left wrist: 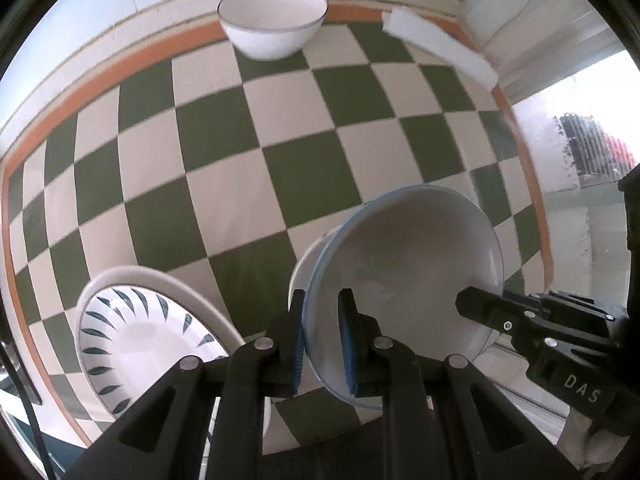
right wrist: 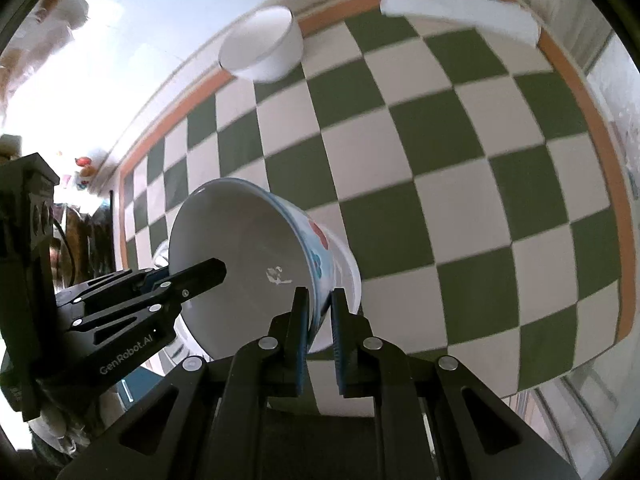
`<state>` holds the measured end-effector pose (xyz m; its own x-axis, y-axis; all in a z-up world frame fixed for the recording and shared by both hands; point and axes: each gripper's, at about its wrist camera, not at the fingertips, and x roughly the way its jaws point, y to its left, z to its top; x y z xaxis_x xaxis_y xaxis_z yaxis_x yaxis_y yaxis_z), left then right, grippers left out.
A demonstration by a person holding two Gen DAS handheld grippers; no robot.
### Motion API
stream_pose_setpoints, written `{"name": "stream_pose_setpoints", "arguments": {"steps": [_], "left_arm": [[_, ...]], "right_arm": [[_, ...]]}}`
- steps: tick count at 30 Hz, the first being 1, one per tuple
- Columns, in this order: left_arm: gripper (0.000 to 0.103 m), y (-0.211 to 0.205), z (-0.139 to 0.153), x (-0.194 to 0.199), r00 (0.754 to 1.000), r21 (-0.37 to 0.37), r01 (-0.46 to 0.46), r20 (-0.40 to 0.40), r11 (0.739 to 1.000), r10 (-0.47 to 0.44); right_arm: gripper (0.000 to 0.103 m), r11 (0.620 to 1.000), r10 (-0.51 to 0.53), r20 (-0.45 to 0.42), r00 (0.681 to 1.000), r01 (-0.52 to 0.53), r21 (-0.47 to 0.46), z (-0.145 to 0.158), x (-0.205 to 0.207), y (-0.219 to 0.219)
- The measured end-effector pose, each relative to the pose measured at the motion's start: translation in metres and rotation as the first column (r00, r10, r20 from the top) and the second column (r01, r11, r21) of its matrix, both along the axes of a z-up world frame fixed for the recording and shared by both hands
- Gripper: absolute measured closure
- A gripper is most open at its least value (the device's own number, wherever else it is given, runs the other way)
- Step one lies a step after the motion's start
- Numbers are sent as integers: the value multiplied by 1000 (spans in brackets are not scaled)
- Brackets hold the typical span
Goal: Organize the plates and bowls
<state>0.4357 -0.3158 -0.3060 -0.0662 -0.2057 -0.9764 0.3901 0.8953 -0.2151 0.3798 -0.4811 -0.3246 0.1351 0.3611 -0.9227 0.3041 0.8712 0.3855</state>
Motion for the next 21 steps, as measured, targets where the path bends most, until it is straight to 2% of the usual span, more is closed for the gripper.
{"name": "stream_pose_setpoints", "arguments": {"steps": [7, 21], "left_arm": [[91, -1, -18, 0, 1000, 28, 3, -16, 1000, -2], [86, -7, -28, 0, 1000, 57, 14, -17, 998, -13]], "right_arm": [[91, 1000, 20, -61, 998, -20, -4, -30, -3, 8], [91, 999, 42, -113, 993, -44, -10, -46, 9, 15]]}}
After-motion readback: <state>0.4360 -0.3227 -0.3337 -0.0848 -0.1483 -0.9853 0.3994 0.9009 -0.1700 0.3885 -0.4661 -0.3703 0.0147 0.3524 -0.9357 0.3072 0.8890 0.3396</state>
